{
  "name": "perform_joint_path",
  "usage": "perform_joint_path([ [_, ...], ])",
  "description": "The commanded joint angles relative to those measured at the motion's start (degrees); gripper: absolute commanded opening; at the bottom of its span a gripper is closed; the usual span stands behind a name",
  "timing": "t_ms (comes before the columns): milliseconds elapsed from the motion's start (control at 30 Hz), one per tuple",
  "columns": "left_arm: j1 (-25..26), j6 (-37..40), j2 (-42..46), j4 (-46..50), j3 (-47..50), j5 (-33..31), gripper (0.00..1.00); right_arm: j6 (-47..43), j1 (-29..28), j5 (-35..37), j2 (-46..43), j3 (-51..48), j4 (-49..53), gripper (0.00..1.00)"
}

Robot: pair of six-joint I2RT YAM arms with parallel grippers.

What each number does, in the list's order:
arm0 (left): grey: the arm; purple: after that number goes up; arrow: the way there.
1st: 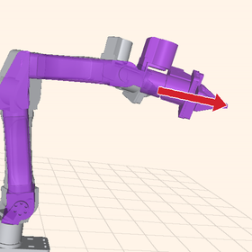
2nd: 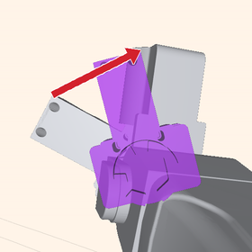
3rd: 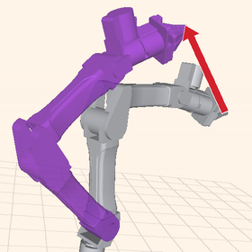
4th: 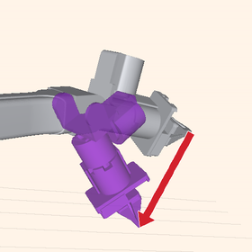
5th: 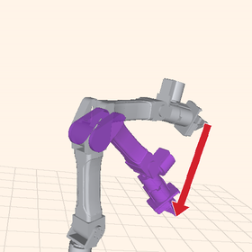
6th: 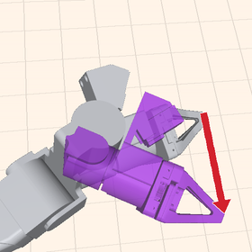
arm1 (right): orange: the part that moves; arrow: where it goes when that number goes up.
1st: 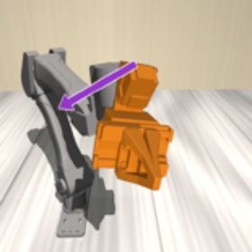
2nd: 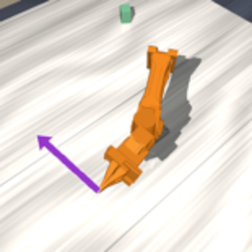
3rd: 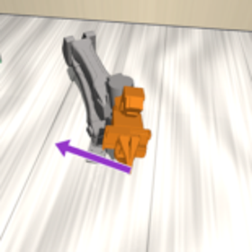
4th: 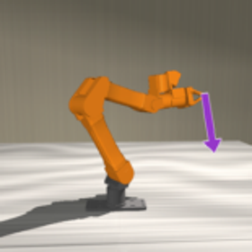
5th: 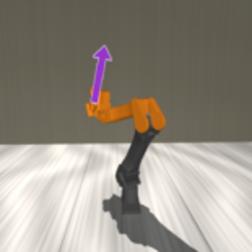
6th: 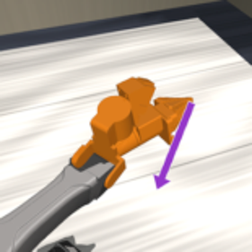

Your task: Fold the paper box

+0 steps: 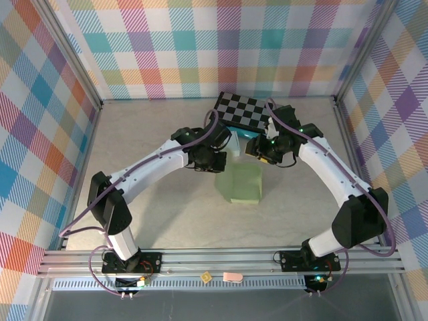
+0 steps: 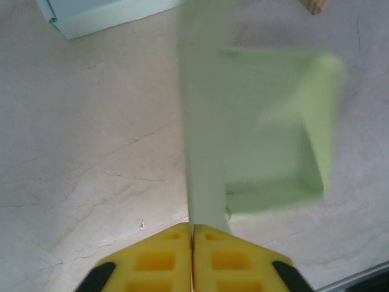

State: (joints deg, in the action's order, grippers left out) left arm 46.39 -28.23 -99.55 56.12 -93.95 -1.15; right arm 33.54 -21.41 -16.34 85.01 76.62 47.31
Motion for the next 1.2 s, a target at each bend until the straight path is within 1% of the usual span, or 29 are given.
perform_joint_path([
  [0, 0.6, 3.4, -0.3, 4.2, -3.3, -2.6, 0.0, -1.1, 0.3, -0.4, -0.8, -0.2, 1.6, 0.51],
  [133, 0.6, 9.5, -0.8, 8.3, -7.8, -5.2, 0.0, -0.9, 1.1, 0.9, -2.5, -0.3, 2.1, 0.49],
  [267, 0.6, 20.0, -1.1, 10.4, -11.5, -5.7, 0.0, -1.2, 1.8, 1.4, -4.1, -0.9, 2.3, 0.49],
  [367, 0.6, 30.0, -1.3, 10.3, -12.9, -3.5, 0.0, -1.2, 2.0, 1.7, -5.2, -1.6, 2.4, 0.49],
  [533, 0.7, 42.9, -1.5, 8.6, -12.9, -1.6, 0.0, -0.1, 2.2, 2.7, -7.3, -3.7, 2.2, 0.49],
  [733, 1.9, 55.9, 0.4, 5.6, -9.2, -4.9, 0.0, 0.2, 2.3, 2.5, -8.8, -6.0, 2.5, 0.49],
  [800, 2.1, 60.6, 0.7, 5.9, -8.8, -6.5, 0.0, 0.1, 2.2, 2.3, -9.2, -6.8, 2.7, 0.49],
  [900, 2.1, 67.9, 0.5, 7.9, -9.4, -7.3, 0.0, 0.2, 2.3, 1.6, -9.9, -8.3, 2.5, 0.49],
  [1000, 1.8, 73.1, 0.3, 7.8, -9.6, -6.4, 0.0, 0.3, 2.3, 0.2, -10.3, -10.2, 2.0, 0.49],
  [1167, 1.3, 77.2, -1.5, 6.1, -9.5, -2.9, 0.0, 0.4, 2.3, -2.4, -10.8, -13.0, 0.4, 0.48],
])
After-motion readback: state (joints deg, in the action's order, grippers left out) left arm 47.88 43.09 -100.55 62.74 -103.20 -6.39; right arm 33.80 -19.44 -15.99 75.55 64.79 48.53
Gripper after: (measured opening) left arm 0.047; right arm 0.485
